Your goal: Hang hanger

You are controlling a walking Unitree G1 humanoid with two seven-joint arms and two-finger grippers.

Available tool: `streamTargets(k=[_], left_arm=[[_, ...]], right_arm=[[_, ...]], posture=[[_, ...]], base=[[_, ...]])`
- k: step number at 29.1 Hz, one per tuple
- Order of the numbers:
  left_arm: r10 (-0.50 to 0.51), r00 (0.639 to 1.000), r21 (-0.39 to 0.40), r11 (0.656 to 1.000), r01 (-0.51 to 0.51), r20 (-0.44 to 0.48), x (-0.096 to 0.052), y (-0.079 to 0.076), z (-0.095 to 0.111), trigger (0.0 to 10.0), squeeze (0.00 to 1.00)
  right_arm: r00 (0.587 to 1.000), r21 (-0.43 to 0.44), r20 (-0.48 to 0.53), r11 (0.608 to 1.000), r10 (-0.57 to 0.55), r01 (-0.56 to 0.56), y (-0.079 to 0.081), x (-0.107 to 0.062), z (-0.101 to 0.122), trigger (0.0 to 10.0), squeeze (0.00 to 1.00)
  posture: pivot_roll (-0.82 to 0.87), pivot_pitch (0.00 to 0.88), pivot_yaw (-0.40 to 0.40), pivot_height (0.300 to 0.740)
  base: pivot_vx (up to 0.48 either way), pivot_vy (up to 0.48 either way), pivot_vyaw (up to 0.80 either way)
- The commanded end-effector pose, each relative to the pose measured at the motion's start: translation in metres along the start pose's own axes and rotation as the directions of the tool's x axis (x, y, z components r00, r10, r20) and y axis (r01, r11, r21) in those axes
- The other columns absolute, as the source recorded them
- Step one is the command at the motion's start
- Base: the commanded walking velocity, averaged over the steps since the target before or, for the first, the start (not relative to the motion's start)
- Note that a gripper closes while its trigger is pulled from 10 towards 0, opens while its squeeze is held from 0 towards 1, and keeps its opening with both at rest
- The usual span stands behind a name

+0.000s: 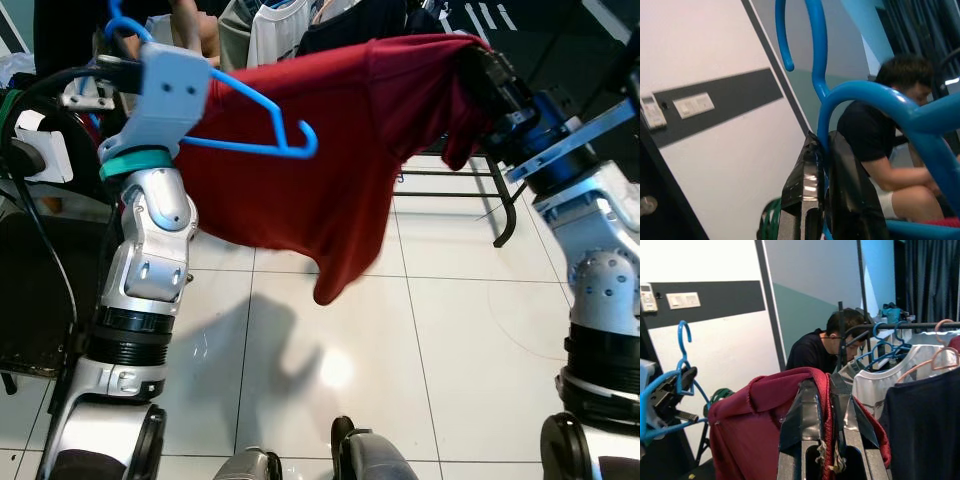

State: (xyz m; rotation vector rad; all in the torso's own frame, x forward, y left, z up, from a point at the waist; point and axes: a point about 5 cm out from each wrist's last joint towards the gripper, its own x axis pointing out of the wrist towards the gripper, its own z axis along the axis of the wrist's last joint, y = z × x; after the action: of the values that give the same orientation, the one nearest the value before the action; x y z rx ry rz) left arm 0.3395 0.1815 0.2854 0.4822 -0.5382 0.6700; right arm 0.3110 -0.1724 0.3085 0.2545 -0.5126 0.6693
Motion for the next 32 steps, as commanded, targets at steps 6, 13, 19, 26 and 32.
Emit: streamTargets(k=[6,13,19,26,32], left_arm=[[-0.126,0.901,-0.383,0.923,-0.047,-0.415,0.006,-0.002,-0.035,10.0,0.00],[-0.114,0.856,-0.333,0.940,-0.071,-0.505,0.007,-0.002,-0.046,10.0,0.00],[-0.106,0.758,-0.227,0.972,-0.057,-0.644,0.000,-0.006,-0.056,10.0,0.00],[-0.123,0.719,-0.181,0.984,-0.004,-0.685,-0.007,-0.014,-0.053,10.0,0.00],[-0.112,0.758,-0.134,0.990,0.033,-0.643,-0.009,-0.015,-0.045,10.0,0.00]], right_arm=[[0.999,-0.045,0.029,0.999,0.025,-0.024,0.004,-0.002,0.007,10.0,0.00],[0.999,-0.047,0.046,0.999,0.027,-0.024,0.004,-0.001,0.010,10.0,0.00],[0.997,-0.050,0.061,0.998,0.046,-0.043,0.005,0.001,0.015,10.0,0.00],[0.995,-0.031,0.059,0.997,0.075,-0.074,0.013,0.005,0.010,10.0,0.00],[0.993,0.006,0.048,0.994,0.106,-0.107,0.025,0.010,-0.001,10.0,0.00]], posture=[[-0.10,0.108,0.005,0.740],[-0.10,0.107,0.006,0.740],[-0.10,0.107,0.004,0.740],[-0.10,0.107,0.003,0.740],[-0.09,0.107,0.006,0.740]], base=[[0.000,0.000,0.00],[0.000,0.000,0.00],[0.000,0.000,0.00],[0.000,0.000,0.00],[0.000,0.000,0.00]])
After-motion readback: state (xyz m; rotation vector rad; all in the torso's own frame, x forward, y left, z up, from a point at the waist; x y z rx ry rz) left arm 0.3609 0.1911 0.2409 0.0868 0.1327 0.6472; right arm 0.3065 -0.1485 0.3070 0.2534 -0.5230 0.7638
